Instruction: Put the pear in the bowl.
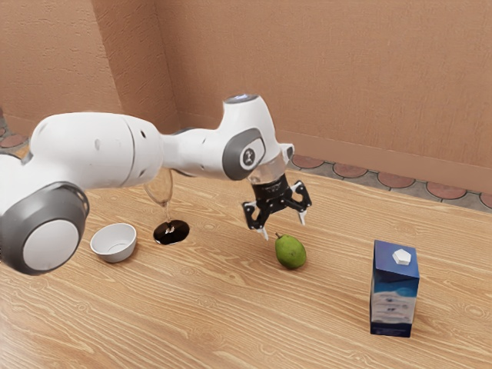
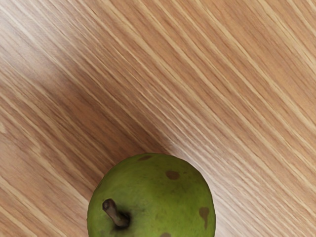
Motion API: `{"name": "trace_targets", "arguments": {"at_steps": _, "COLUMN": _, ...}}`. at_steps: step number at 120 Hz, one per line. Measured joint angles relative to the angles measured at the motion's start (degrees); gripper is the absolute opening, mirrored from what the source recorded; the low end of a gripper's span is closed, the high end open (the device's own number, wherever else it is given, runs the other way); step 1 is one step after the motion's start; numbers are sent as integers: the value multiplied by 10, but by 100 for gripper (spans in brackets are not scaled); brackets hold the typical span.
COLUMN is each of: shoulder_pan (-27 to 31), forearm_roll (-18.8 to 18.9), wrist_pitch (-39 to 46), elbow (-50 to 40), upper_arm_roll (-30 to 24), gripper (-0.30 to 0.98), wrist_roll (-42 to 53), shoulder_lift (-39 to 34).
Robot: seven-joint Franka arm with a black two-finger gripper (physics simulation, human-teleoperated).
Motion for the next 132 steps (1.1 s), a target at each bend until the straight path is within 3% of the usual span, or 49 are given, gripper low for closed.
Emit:
{"name": "trace_targets", "arguments": {"at_steps": 75, "shoulder_pan": -9, "forearm_roll": -10, "wrist_pitch": 53, "elbow": 40, "upper_arm_roll": -1, "gripper": 65, "wrist_roll": -116, "shoulder_lift": 93}}
{"name": "trace_targets", "arguments": {"at_steps": 94, "shoulder_pan": -9, "forearm_roll": -10, "wrist_pitch": 55, "elbow": 43, "upper_arm_roll": -1, "gripper": 60, "wrist_roll": -132, "shoulder_lift": 99}}
{"name": "trace_targets", "arguments": {"at_steps": 121, "shoulder_pan": -14, "forearm_roll": -10, "wrist_pitch": 53, "elbow": 44, "upper_arm_roll": -1, "gripper": 64, "wrist_roll": -148, "shoulder_lift": 97}}
{"name": "trace_targets", "arguments": {"at_steps": 132, "shoulder_pan": -13, "forearm_roll": -11, "wrist_pitch": 51, "elbow": 44, "upper_arm_roll": -1, "gripper": 49, "wrist_roll": -152, "shoulder_lift": 93}}
